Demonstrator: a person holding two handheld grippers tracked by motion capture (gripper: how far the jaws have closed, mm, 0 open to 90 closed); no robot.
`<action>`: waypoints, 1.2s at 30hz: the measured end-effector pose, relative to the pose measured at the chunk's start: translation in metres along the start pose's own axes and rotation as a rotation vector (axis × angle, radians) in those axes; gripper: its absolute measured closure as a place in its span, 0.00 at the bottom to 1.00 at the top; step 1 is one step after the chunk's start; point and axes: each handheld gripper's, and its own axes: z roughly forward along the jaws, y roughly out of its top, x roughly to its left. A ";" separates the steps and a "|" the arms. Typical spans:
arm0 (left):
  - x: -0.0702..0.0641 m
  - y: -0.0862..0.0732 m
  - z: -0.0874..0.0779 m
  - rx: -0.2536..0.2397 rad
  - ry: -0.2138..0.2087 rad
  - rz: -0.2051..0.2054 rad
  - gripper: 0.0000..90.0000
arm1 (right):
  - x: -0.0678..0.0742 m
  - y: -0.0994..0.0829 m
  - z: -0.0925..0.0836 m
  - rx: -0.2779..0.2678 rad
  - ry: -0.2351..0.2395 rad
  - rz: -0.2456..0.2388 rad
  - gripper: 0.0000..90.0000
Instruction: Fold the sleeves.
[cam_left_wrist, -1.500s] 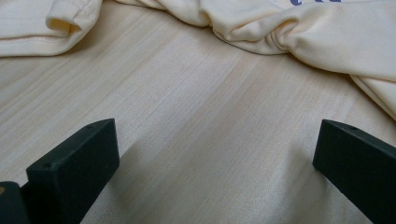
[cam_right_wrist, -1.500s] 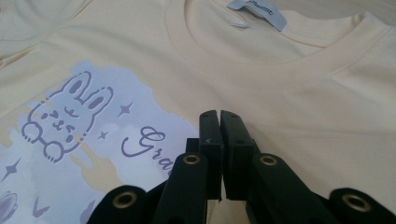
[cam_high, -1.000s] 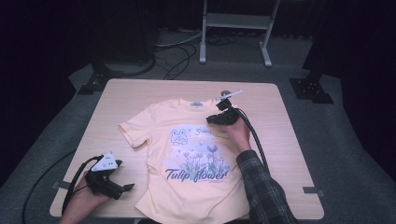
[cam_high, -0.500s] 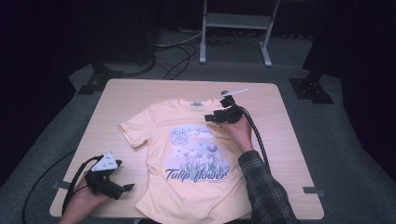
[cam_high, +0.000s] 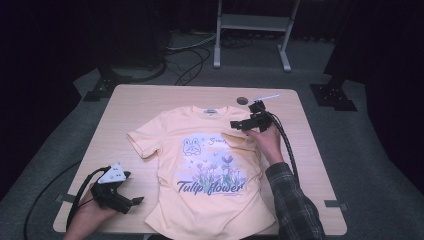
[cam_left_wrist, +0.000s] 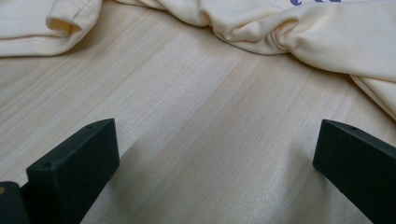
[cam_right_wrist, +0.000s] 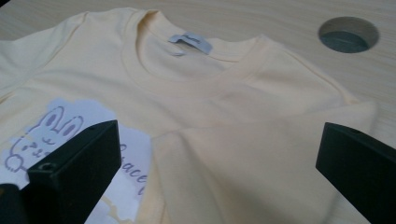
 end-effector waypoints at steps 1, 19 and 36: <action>0.000 0.000 0.000 0.000 0.000 0.000 0.00 | -0.003 -0.001 -0.002 0.001 -0.013 0.001 0.00; 0.000 0.000 0.000 0.000 0.000 0.000 0.00 | -0.048 -0.028 -0.019 0.055 -0.190 0.057 0.00; 0.000 0.000 0.000 0.000 0.000 0.000 0.00 | -0.023 -0.052 -0.015 0.086 -0.188 -0.019 0.00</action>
